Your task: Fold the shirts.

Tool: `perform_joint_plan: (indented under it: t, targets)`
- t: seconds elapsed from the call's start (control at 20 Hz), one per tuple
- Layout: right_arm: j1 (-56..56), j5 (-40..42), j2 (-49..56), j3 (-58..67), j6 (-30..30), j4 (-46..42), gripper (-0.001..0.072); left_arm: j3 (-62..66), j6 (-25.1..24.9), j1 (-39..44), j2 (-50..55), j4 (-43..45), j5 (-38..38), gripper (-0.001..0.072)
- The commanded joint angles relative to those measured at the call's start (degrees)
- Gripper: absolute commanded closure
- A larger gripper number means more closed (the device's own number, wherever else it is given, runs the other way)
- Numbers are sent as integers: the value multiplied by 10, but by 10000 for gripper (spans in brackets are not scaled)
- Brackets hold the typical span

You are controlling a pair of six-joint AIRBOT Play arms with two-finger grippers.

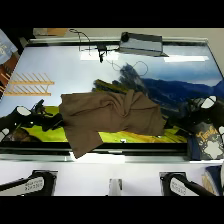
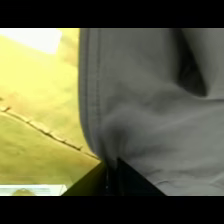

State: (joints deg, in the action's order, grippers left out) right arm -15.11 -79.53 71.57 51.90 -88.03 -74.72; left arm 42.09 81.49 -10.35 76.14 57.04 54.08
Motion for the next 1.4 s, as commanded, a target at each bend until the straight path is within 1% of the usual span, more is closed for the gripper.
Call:
perform_joint_plan:
  t: [0.0,0.1,0.2,0.3,0.5,0.55,0.6,0.65,0.75,0.85,0.9,1.0,1.1,1.25,1.35]
  targets:
    - [0,45,39,-33,0,37,98,1,2,4,-14,-3,7,672]
    - [1,68,73,-34,1,66,123,1,2,4,-27,-3,15,672]
    - [1,104,94,-34,0,79,127,1,2,4,-41,-3,20,672]
    - [1,125,105,-34,0,94,175,1,2,4,-57,-3,20,672]
    - [1,140,129,-34,7,146,178,10,2,4,-68,-6,27,672]
    - [1,140,132,-34,15,159,274,18,2,3,-68,-6,35,672]
    - [1,141,133,-34,15,168,469,27,2,3,-68,-5,40,672]
    - [1,137,133,-34,18,178,683,37,2,3,-68,-5,47,672]
    - [1,119,123,-24,58,192,681,71,-6,3,-71,-5,71,673]
    - [1,101,82,9,91,191,682,130,-31,4,-91,-5,90,673]
    - [1,98,51,38,112,191,682,174,-42,3,-110,-5,90,674]
    - [1,111,-28,135,153,189,681,294,-41,-2,-150,-5,90,674]
    - [1,160,-112,258,156,177,681,452,-18,-12,-186,-5,78,674]
    - [1,264,-229,419,155,139,681,687,-13,-15,-226,-5,26,673]
    - [1,294,-296,473,121,100,681,784,13,-14,-249,-4,11,674]
